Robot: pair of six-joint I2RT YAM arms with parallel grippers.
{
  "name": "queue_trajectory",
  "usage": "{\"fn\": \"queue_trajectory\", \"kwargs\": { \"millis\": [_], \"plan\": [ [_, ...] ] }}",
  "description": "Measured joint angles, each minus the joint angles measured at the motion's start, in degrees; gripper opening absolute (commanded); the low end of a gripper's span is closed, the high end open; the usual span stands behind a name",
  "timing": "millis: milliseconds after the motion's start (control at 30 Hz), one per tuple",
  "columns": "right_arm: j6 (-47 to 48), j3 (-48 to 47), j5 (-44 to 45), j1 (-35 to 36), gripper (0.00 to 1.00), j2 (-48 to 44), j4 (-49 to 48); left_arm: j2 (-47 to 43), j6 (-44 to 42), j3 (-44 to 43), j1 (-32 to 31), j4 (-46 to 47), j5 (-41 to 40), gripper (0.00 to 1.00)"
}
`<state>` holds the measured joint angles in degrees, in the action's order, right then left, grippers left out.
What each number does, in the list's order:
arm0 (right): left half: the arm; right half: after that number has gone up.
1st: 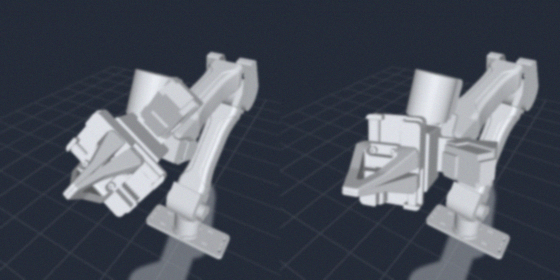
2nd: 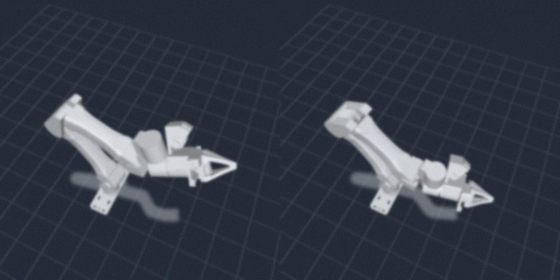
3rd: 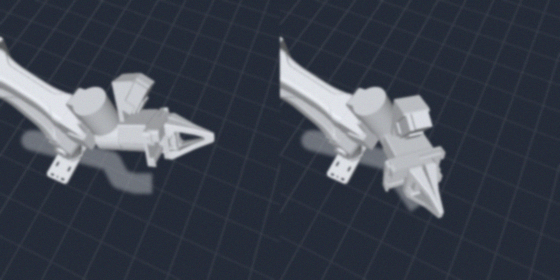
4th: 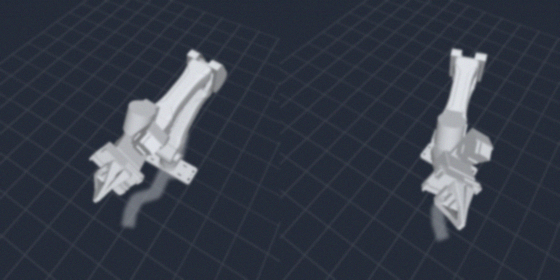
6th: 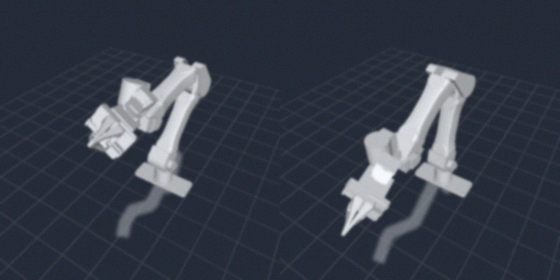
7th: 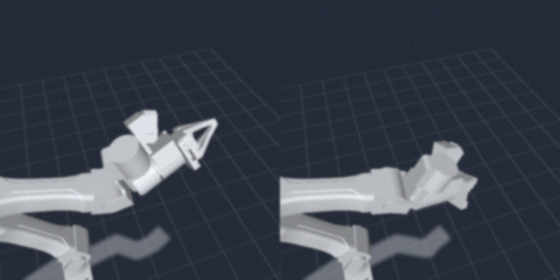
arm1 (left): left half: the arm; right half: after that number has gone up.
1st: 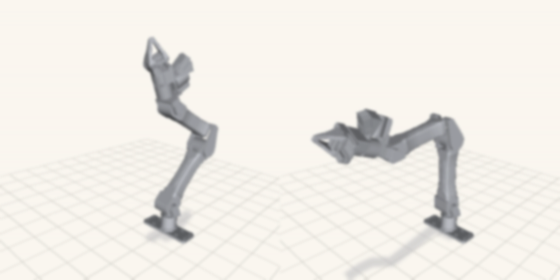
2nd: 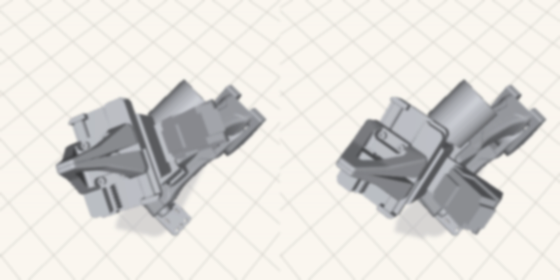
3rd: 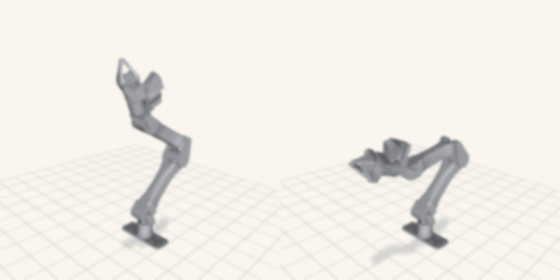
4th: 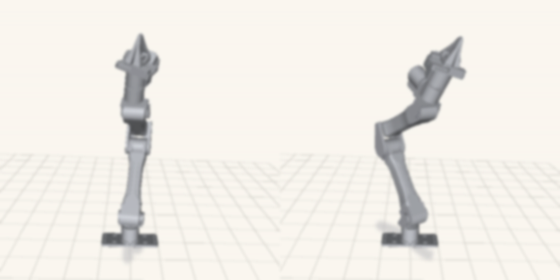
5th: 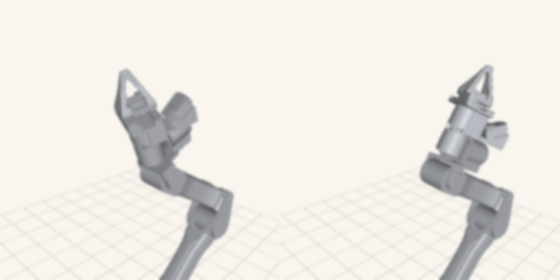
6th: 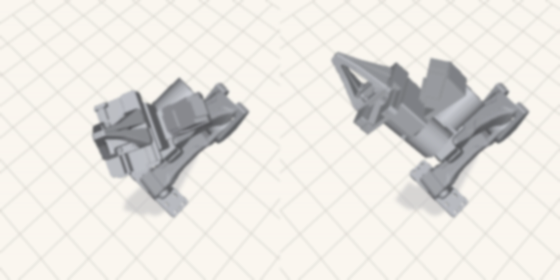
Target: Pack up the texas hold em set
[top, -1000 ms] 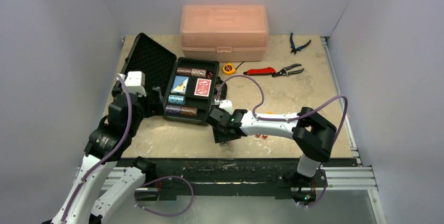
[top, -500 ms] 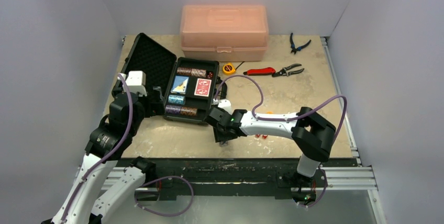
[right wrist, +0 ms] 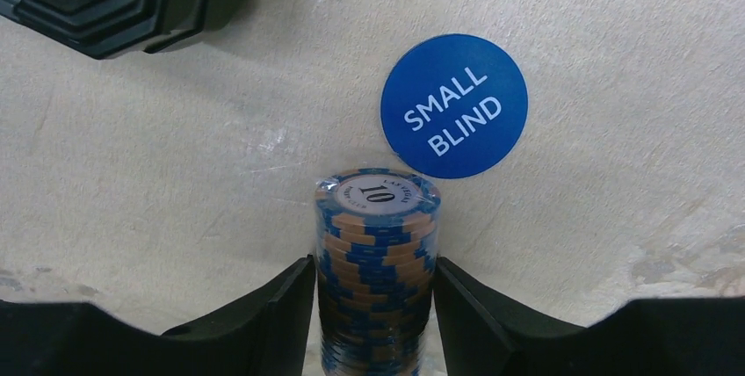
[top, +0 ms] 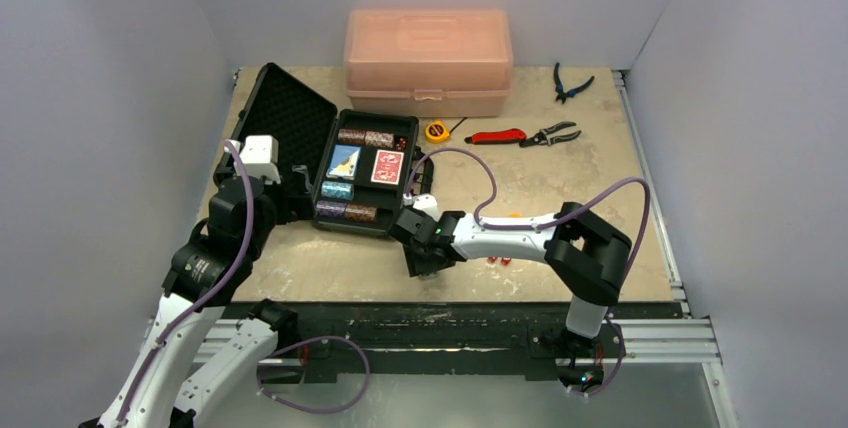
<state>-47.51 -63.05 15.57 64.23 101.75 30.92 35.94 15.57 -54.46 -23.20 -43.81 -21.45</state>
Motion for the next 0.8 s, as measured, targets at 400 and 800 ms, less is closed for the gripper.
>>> {"fn": "queue_trajectory", "kwargs": {
  "millis": [400, 800],
  "plan": [
    [0.52, -0.07, 0.09, 0.0, 0.67, 0.0, 0.37, 0.44, 0.0, 0.0, 0.0, 0.0, -0.02, 1.0],
    [1.62, -0.7, 0.44, 0.0, 0.3, 0.0, 1.81, 0.63, -0.02, -0.02, 0.0, 0.02, -0.02, 1.0]
  ]
}}
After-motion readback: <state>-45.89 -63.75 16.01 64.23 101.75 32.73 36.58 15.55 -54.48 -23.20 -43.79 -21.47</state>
